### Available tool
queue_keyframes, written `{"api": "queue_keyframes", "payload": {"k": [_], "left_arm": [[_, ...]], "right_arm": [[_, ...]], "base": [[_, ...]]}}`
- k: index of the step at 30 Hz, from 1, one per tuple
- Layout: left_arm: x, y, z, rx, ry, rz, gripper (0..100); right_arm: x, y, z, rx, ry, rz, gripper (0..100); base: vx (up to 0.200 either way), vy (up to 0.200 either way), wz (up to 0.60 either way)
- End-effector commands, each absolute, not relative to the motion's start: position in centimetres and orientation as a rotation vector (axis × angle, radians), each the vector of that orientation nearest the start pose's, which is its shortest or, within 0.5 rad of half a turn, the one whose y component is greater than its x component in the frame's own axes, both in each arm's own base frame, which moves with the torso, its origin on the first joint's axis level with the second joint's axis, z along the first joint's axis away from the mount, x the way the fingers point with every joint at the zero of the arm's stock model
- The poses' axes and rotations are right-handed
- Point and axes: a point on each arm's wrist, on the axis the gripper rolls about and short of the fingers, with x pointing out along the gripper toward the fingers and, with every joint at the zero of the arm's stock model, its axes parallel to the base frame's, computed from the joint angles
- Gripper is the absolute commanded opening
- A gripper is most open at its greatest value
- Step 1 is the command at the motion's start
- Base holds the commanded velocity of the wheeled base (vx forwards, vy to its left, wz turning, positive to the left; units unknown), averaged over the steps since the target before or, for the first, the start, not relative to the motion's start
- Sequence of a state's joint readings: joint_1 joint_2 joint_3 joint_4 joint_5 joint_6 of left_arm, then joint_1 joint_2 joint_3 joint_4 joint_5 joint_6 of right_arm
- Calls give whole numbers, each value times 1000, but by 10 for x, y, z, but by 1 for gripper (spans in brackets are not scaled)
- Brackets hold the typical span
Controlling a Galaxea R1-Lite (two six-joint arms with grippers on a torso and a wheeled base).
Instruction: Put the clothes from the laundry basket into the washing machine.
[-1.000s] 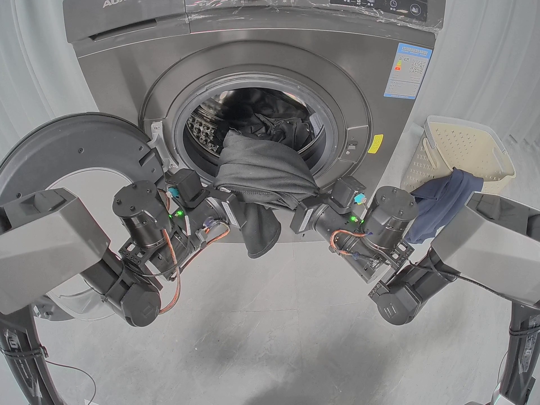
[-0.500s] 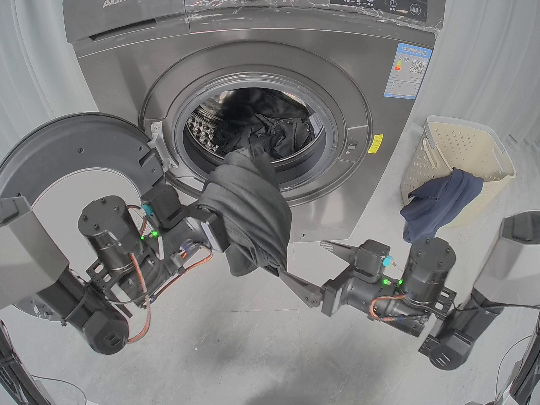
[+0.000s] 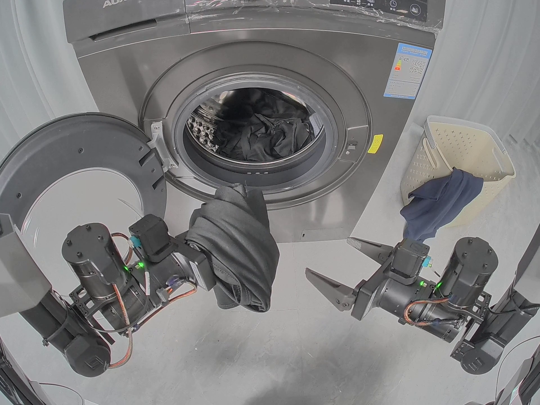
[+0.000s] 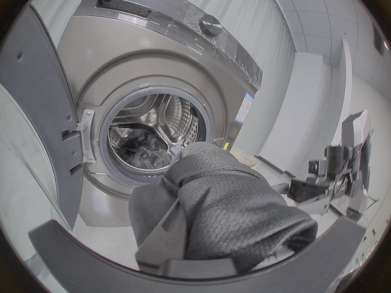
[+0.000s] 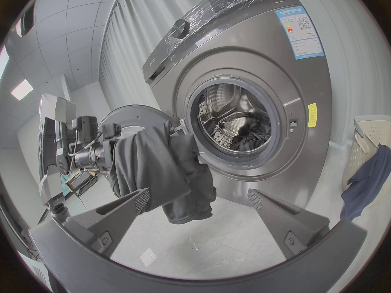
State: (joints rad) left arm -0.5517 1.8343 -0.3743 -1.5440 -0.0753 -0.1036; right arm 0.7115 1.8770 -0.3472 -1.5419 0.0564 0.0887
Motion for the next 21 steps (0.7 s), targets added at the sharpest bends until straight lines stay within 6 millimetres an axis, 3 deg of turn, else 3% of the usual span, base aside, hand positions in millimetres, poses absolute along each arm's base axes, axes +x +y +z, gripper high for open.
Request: {"api": "queue_keyframes", "payload": {"k": [1,5,21], "left_arm": [[238,-149,116,-79,3,-623,0],[237,-151,117,-91,0,-633,0],[234,-155,115,-92,13,-655,0]], "right_arm": [[214,175,117,92,15,737,100],[214,175,118,93,12,735,100],[213,178,115,95,23,744,100]], "base": [[0,0,0],[0,0,0],[200,0,0]]}}
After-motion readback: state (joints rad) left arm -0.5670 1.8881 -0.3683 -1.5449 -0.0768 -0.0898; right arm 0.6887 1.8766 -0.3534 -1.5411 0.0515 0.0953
